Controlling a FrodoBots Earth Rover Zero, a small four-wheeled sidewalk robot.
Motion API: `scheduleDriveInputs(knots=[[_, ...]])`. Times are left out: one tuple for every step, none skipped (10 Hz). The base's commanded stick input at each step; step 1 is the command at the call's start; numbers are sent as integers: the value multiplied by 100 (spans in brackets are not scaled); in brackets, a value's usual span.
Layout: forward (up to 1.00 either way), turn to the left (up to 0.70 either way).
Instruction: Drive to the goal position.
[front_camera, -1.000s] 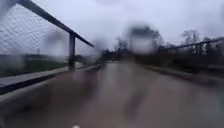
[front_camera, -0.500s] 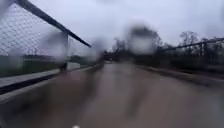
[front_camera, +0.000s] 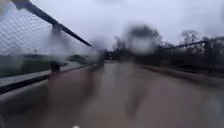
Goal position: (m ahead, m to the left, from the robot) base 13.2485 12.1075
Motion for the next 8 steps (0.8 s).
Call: scheduleDriveInputs(knots=[[70,0],[70,0],[70,0],[70,0],[70,0],[70,-3],[70,-20],[70,-35]])
